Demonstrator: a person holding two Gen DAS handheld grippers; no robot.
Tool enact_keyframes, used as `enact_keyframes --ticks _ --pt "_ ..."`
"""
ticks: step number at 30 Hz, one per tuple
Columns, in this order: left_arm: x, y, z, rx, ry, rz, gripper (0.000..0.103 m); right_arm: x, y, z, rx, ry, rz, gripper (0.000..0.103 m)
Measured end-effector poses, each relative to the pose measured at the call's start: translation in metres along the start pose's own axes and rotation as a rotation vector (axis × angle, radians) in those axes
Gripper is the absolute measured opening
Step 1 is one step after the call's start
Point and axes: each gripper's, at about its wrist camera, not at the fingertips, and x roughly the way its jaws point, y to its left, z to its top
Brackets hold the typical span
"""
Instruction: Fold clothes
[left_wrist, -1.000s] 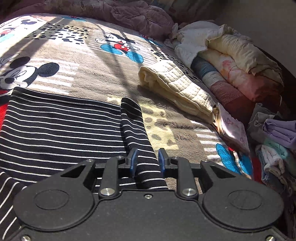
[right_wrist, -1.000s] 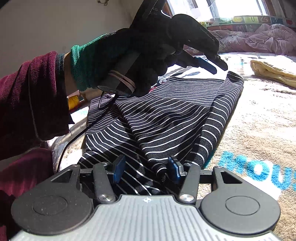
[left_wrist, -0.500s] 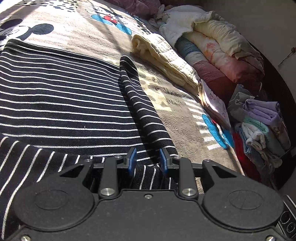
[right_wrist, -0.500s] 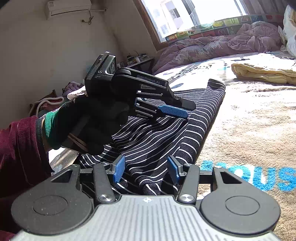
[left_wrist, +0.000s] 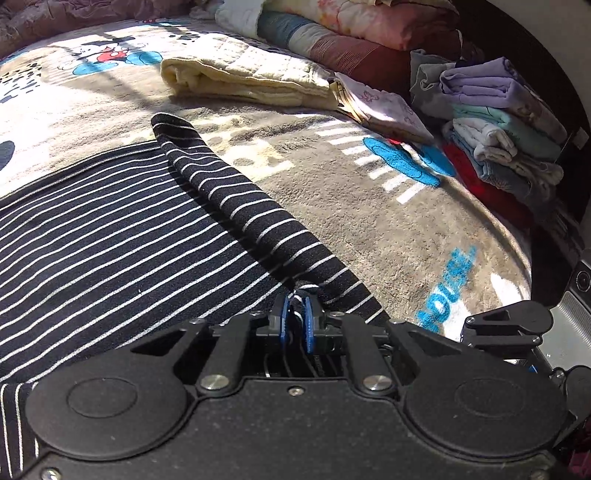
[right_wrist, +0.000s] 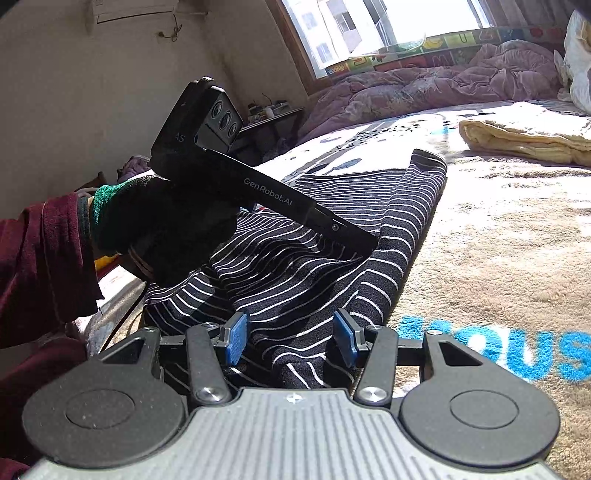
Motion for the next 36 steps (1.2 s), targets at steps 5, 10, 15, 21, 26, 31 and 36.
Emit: enact_keyframes --ticks 5,10,15,21,26,31,36 --pt "-0.027 -0.009 -0.025 -0.059 -0.070 0.076 0.001 0.000 0.000 0.000 -0.002 0.002 -0.010 0.050" --pt "-0.012 0.005 -0.034 -0.228 -0.133 0.103 0.003 0.001 0.003 -0.001 -0.019 0.006 -0.017 0.050" --pt "-0.009 -0.007 -0.026 -0.194 -0.118 0.177 0.009 0.005 0.011 -0.003 -0.054 0.069 0.039 0.051" --pt "-0.029 -0.015 -0.005 -0.179 -0.212 0.256 0.011 0.004 0.015 -0.005 -0.054 0.080 0.077 0.052" --pt "0.006 -0.021 0.020 -0.090 -0.192 0.237 0.011 0.005 0.019 -0.007 -0.069 0.086 0.083 0.053" --pt "0.041 -0.001 0.032 -0.114 -0.127 0.330 0.008 0.005 0.018 -0.007 -0.060 0.087 0.094 0.054" --pt "0.052 0.000 0.064 -0.039 -0.131 0.377 0.008 0.006 0.020 -0.008 -0.070 0.089 0.107 0.056"
